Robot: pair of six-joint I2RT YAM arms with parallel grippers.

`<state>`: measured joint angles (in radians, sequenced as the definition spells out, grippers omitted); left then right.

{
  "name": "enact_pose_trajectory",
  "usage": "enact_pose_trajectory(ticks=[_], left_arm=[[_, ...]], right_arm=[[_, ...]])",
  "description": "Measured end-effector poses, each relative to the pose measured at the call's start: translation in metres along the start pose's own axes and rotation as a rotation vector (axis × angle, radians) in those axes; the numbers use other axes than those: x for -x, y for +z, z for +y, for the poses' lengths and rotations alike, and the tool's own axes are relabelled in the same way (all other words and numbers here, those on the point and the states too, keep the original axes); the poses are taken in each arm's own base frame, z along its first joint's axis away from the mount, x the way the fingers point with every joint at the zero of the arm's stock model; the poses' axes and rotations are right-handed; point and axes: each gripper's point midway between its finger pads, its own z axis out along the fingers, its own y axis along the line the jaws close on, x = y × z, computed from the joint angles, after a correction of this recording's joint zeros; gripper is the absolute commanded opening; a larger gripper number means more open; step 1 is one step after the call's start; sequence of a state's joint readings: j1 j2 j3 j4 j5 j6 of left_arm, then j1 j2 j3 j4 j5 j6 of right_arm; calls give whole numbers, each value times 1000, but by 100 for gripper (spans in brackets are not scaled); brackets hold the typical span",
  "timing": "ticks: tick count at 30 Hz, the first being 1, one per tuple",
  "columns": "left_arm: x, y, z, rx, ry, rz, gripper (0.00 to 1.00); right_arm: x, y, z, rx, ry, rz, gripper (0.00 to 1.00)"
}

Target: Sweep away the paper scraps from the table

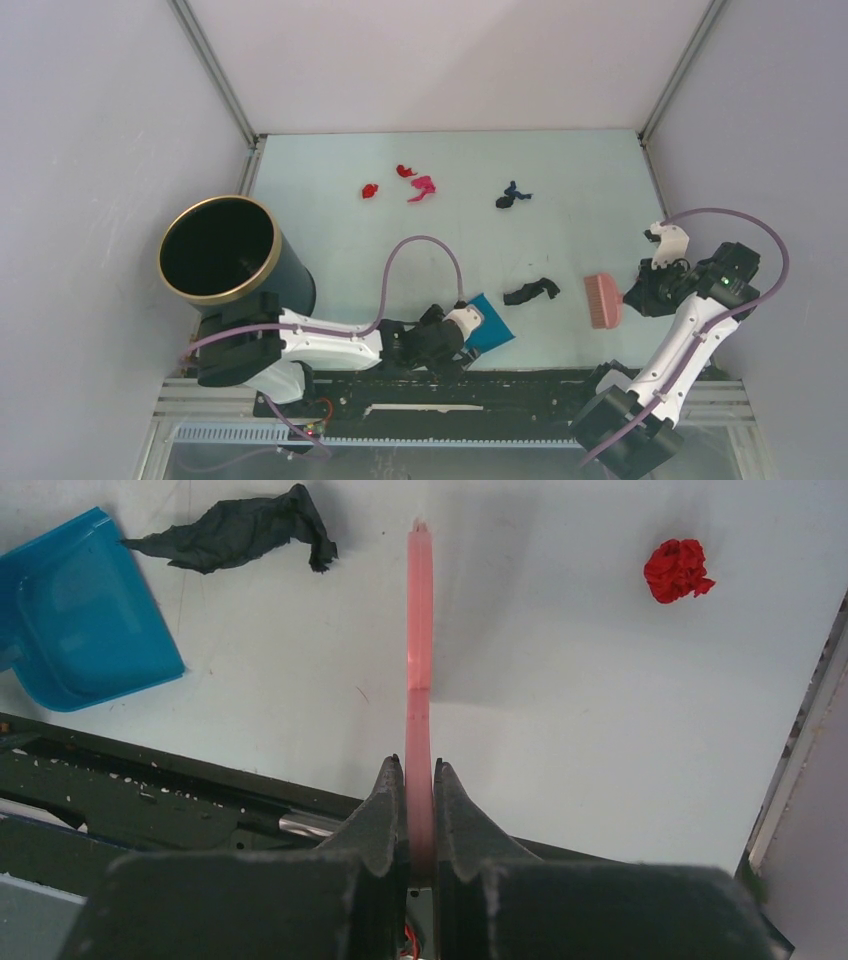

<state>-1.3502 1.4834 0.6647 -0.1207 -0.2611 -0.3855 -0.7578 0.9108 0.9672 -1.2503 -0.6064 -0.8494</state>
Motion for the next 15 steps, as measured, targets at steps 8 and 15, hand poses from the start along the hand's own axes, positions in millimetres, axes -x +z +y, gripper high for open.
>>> enact_pose_trajectory(ticks=[8,15], left_arm=[[4,0,2,0,-62,-71,98],[3,0,9,38,-105,-81,61]], right_arm=[[-2,3,4,13,6,-6,0],[11,5,9,46,30,-70,0]])
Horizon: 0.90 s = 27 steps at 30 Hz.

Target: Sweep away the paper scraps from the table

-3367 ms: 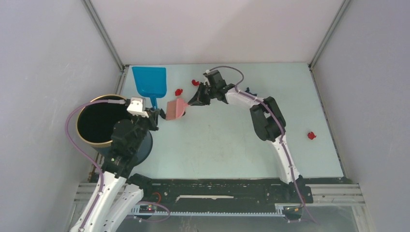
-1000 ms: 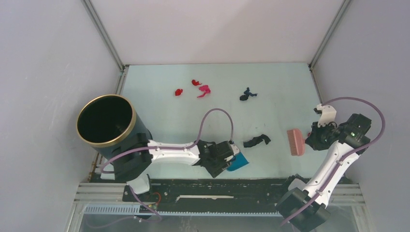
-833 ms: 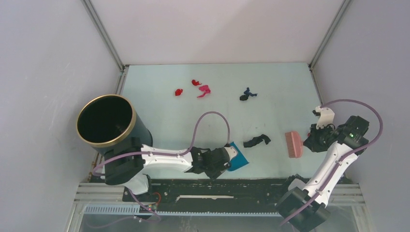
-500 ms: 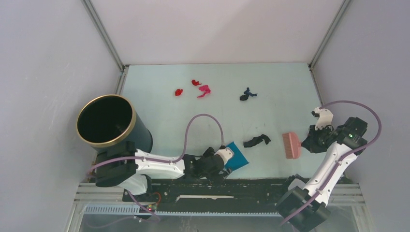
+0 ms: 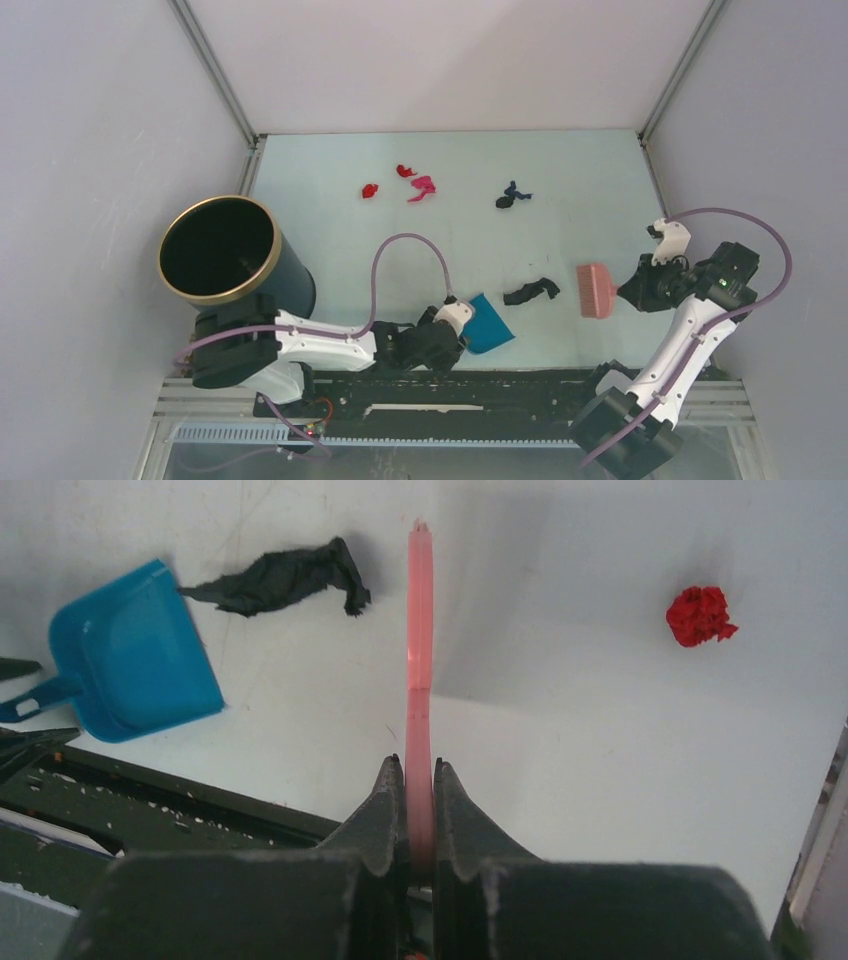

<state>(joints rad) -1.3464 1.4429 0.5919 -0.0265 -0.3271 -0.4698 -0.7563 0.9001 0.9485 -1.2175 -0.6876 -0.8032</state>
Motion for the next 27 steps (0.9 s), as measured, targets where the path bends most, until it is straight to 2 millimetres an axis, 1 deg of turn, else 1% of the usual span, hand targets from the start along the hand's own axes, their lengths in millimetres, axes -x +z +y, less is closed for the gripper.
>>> enact_pose_trajectory(ticks=[2,6,10,14,17,20,23,27], left_arm=[[0,1,1,12,2,4,54],[0,2,3,31,13,16,43],[-1,1,2,47,27,34,22],[-6,-6,6,70,51,90,1],[-7,-16,2,63,69,162,0],[5,-29,-9,37,79,215,0],[18,-39,-14,29,106,236,0],[37,-47,-11,58,179,247,0]], right_arm=[[6,2,2,11,5,-23,0],[18,8,8,47,19,-56,0],[23,14,13,87,43,-57,0],[26,16,11,80,46,-58,0],[24,17,6,51,22,-41,0],[23,16,-1,6,-9,-6,0],[33,8,-14,-57,-43,11,0],[52,-6,-35,-153,-77,4,0]])
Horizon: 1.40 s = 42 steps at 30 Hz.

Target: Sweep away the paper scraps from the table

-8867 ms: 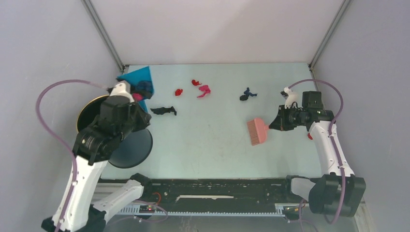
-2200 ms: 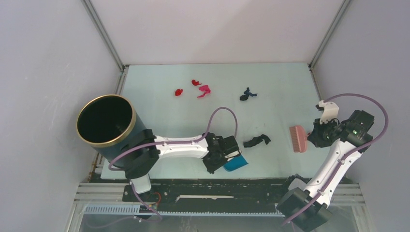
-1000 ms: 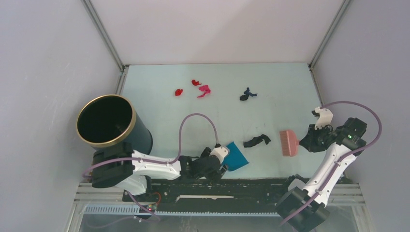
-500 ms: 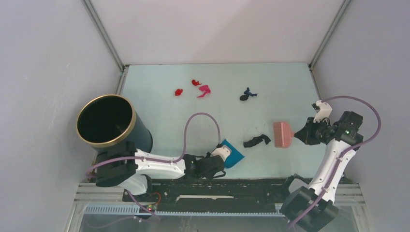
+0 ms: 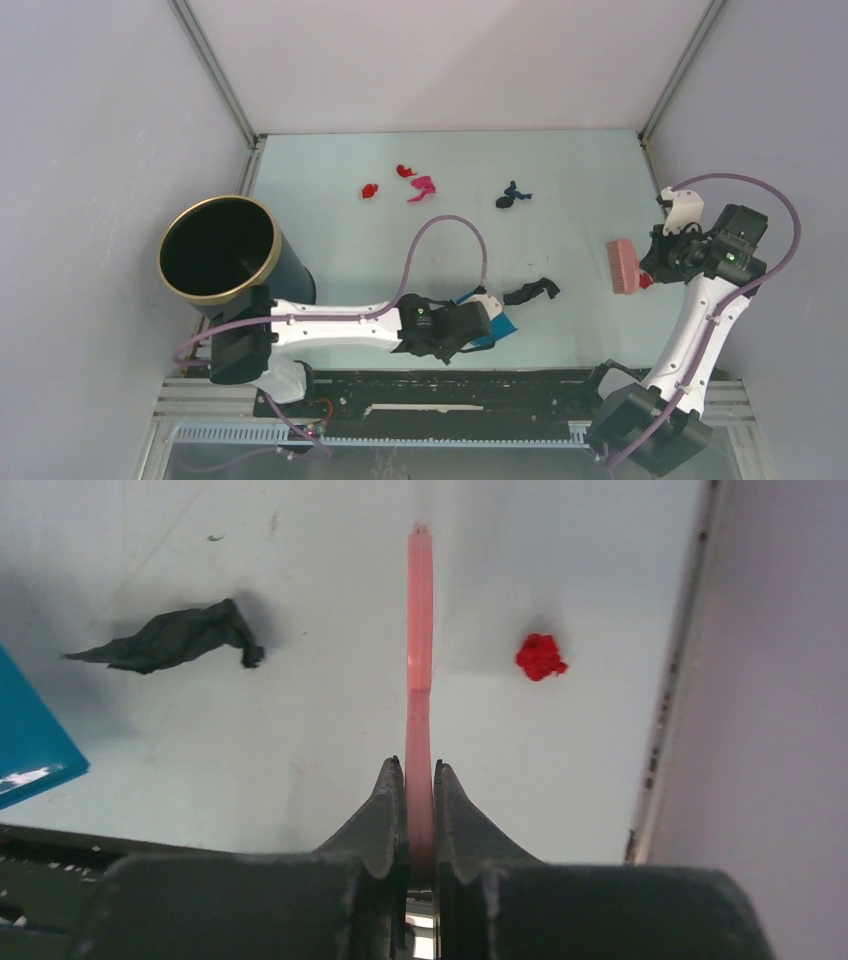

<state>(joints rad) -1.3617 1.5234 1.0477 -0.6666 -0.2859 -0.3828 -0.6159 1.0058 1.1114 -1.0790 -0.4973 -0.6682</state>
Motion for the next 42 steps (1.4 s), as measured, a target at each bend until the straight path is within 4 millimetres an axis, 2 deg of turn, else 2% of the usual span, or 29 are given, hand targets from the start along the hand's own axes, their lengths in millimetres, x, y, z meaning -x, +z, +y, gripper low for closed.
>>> enact_pose_trajectory(ticks=[4,7,12,18,21,24,27,32,35,42], left_arm=[[19,1,12,44,37,-4,0],[27,12,27,54,28,24,0],[20,28,55,70,32,117,0],[3,22,51,13,134,182,0],[0,19,40,-62,154,197,0],[4,18,32,-102,159,216,0],[19,27,25,-106,143,205,0],[23,43,25,-70,119,227,0],[23,47,26,-64,108,234,0],[32,54,27,-63,93,186,0]], right_arm=[[6,-5,-17,-77,-15,4,0],[1,-3,-32,-128,-9,46,0],[-11,5,-63,-216,4,127,0],[-12,4,-90,-315,-8,152,0],[-12,8,-96,-330,-9,168,0],[-14,21,-96,-310,-10,202,0],[-15,40,-86,-259,-12,238,0],[-4,59,-52,-168,-42,239,0],[4,69,-26,-105,-75,237,0],[19,92,55,80,-188,241,0]])
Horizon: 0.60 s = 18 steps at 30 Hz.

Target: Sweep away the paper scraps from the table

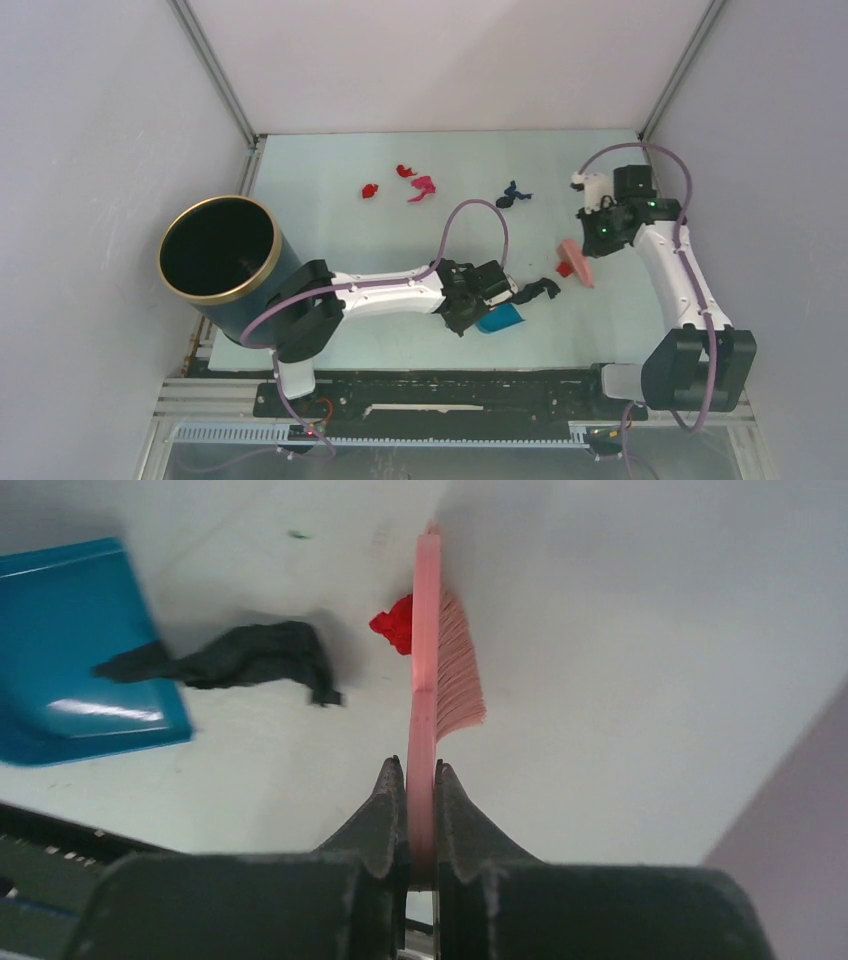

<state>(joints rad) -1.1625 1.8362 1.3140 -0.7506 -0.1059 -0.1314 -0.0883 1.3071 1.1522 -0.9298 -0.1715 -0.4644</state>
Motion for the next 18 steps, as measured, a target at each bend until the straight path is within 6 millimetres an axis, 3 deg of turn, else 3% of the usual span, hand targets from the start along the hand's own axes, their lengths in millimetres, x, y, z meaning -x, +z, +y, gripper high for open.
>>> enact_pose_trajectory(ticks=[5,10,18], left_arm=[[2,2,2,-5,-11,-8,0],[4,3,10,-27,-46,-10,0],[5,3,12,-42,-61,-10,0]], right_arm=[[14,5,59,140,-113,-10,0],[13,1,115,301,-179,2,0],[13,-22,155,491,-97,19,0]])
